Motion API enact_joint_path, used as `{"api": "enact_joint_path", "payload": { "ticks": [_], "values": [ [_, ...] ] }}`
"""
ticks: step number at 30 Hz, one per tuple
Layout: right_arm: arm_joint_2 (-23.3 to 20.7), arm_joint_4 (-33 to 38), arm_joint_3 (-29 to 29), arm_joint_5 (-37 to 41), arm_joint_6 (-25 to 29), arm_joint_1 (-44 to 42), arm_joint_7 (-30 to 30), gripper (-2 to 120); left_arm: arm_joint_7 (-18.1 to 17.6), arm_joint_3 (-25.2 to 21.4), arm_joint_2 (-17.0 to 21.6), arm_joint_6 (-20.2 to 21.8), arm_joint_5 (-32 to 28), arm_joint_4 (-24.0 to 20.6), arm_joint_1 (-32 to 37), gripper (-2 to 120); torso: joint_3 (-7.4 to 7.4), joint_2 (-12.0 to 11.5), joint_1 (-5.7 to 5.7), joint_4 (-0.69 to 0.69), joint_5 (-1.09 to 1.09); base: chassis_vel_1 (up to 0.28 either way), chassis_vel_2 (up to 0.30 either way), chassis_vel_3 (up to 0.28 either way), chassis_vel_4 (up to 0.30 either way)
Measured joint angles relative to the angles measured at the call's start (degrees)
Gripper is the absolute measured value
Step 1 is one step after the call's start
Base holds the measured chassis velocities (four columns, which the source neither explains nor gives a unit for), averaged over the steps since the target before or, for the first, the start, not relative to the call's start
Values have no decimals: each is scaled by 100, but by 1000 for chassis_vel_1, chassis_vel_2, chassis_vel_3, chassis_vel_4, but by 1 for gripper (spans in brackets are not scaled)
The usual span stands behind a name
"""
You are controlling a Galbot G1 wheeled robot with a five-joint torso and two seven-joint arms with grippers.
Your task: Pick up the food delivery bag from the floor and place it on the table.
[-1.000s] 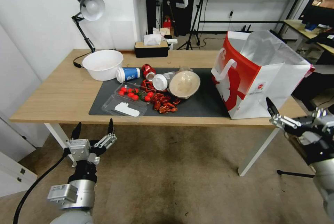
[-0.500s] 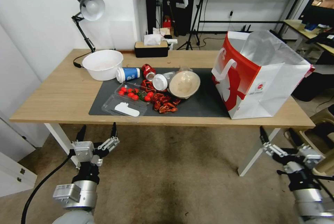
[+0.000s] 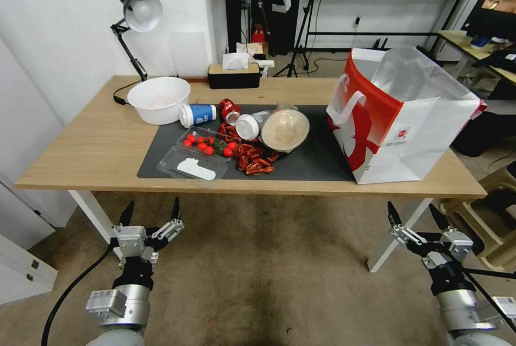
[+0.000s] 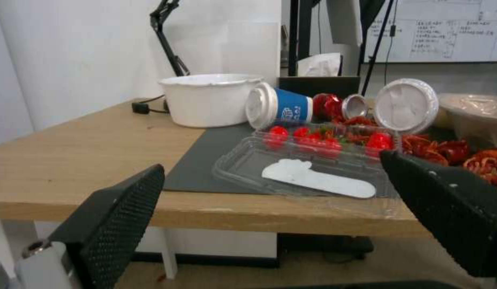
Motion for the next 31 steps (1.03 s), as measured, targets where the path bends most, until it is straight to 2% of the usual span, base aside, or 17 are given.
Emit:
{"api": "enact_joint_path", "payload": {
  "ticks": [13, 31],
  "values": [
    [-127, -75, -32, 140, -203, 74, -97, 100, -47, -3, -13, -17, 38, 111, 9, 100, 0, 0, 0, 0, 1, 0, 0, 0, 0],
    [-135, -69, -14, 149, -210, 69, -100, 100, -62, 1, -14, -2, 47, 97, 12, 100, 0, 0, 0, 0, 1, 0, 0, 0, 0]
  ]
}}
